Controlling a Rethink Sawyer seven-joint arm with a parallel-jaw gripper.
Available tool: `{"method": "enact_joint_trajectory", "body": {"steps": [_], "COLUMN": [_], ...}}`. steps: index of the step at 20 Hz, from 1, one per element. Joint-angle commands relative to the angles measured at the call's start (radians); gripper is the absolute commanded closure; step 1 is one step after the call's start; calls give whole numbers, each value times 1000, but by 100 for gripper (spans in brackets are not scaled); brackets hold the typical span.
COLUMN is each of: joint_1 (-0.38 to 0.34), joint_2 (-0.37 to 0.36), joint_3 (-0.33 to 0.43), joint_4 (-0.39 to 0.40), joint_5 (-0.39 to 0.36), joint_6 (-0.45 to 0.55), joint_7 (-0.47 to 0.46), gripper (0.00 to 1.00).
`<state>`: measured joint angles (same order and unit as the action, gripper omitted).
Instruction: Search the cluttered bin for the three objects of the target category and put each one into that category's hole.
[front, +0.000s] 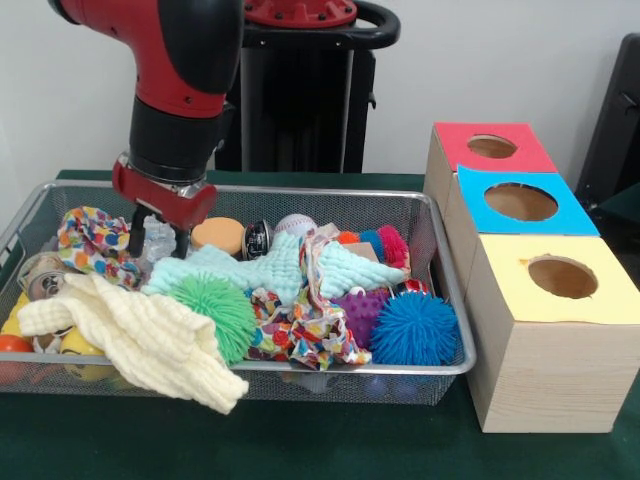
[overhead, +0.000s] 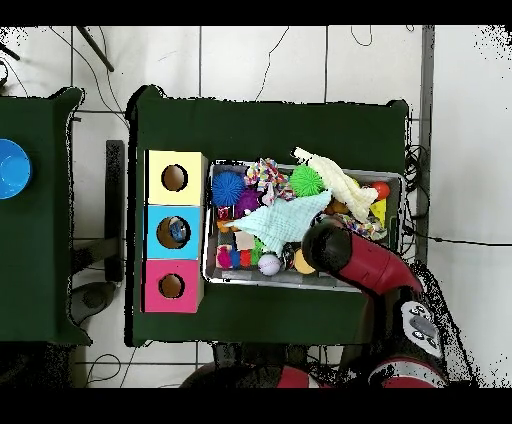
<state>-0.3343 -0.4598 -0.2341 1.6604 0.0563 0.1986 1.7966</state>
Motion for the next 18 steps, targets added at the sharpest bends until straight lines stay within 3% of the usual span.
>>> {"method": "enact_joint_trajectory", "body": {"steps": [1, 18], "joint_1": [0, -45], "joint_2": [35, 49], "joint_3": [94, 105], "joint_4": [113, 157], "joint_5": [-12, -32], "joint_6": [-67, -132], "joint_7": [176, 155], "gripper": [0, 0]}}
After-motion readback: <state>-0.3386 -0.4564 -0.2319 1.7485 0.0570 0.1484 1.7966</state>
